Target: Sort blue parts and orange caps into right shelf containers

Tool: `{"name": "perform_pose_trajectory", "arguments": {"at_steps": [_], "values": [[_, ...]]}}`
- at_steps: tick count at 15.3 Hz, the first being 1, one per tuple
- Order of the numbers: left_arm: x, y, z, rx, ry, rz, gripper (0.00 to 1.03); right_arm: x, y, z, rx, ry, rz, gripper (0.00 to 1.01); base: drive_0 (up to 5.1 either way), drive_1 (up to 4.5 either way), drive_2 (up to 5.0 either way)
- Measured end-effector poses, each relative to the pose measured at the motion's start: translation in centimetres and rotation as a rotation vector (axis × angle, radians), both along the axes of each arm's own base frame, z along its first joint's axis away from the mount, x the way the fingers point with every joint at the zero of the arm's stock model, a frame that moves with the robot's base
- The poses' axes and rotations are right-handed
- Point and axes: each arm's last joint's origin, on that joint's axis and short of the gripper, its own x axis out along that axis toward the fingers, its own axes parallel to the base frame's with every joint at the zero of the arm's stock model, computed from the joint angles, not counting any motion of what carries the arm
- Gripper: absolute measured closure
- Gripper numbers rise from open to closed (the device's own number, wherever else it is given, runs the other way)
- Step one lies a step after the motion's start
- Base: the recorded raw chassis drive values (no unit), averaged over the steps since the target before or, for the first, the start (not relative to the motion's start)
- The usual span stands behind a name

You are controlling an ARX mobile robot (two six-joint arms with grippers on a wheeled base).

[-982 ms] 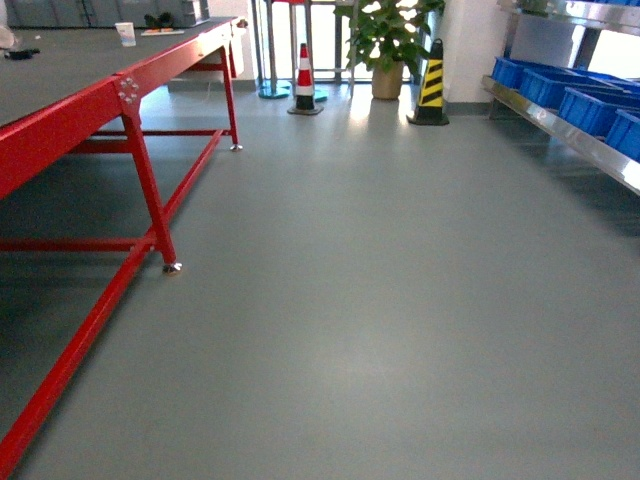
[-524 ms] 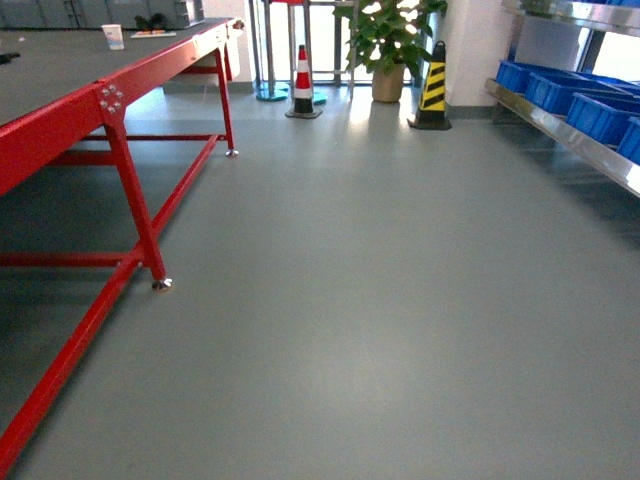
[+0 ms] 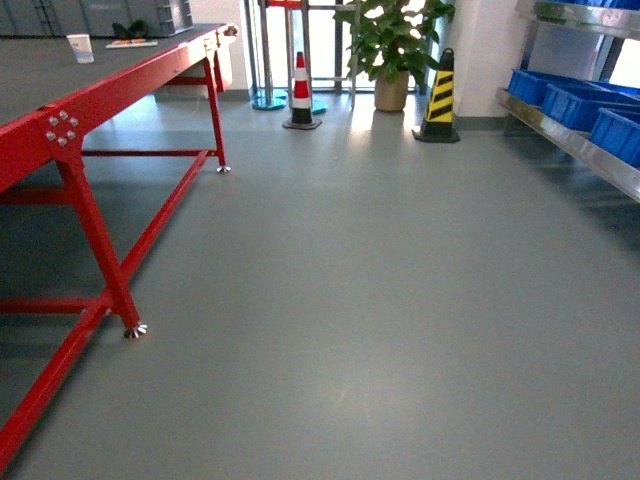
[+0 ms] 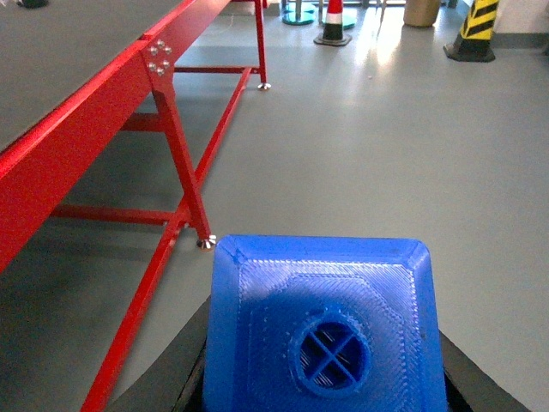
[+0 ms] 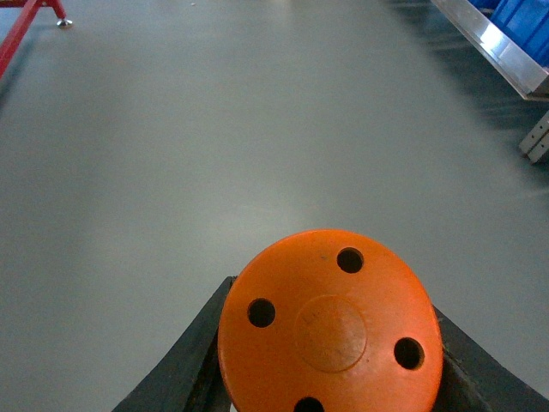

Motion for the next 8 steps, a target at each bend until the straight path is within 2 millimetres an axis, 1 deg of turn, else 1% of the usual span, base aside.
{"name": "perform_pose_trajectory", "arguments": {"at_steps": [8], "values": [[0.01, 0.00, 0.02, 0.000, -0.002, 0.000, 0.59, -0.01, 0.00, -0.03, -0.001, 0.003, 0.000, 0.58, -0.1, 4.28, -4.4]]}}
